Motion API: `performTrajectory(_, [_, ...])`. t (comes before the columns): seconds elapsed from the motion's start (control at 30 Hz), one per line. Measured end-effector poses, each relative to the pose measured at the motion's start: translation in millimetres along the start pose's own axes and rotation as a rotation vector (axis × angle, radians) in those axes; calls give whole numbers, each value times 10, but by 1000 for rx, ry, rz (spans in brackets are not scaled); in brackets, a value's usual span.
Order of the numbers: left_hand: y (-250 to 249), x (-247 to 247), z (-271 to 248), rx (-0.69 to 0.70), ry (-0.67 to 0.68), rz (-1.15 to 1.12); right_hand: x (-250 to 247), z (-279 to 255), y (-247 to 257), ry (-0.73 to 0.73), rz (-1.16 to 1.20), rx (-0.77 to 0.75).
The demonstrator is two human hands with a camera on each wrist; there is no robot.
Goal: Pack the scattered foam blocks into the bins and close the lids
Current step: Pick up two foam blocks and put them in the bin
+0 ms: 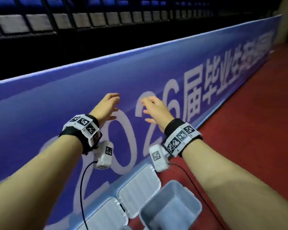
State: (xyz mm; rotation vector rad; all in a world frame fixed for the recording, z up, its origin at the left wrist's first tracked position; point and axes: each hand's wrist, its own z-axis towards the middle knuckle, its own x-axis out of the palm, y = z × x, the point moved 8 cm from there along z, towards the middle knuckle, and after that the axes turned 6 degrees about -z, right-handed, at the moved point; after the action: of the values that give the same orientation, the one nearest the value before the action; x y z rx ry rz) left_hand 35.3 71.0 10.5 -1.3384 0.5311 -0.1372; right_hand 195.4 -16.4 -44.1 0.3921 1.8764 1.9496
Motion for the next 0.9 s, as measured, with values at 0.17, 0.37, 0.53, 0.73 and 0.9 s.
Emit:
performTrajectory(0.17, [634, 1611, 12, -69, 347, 90, -1168, -585, -1055, -287, -47, 194])
performTrajectory(0.37, [1212, 3822, -1146, -65, 793, 180, -2623, -2375, -2324, -700, -88, 414])
performTrajectory(0.53, [1426, 5383, -2897, 67, 1162, 314, -3487, -4403, -3142, -1003, -7, 592])
performTrajectory(0.73, [1640, 6605, -5346, 235, 1463, 487, -4038, -6863, -3932, -1310, 168, 717])
performTrajectory(0.9, [1904, 7345, -7191, 309, 1676, 568, -4303, -8812, -4599, -1497, 197, 847])
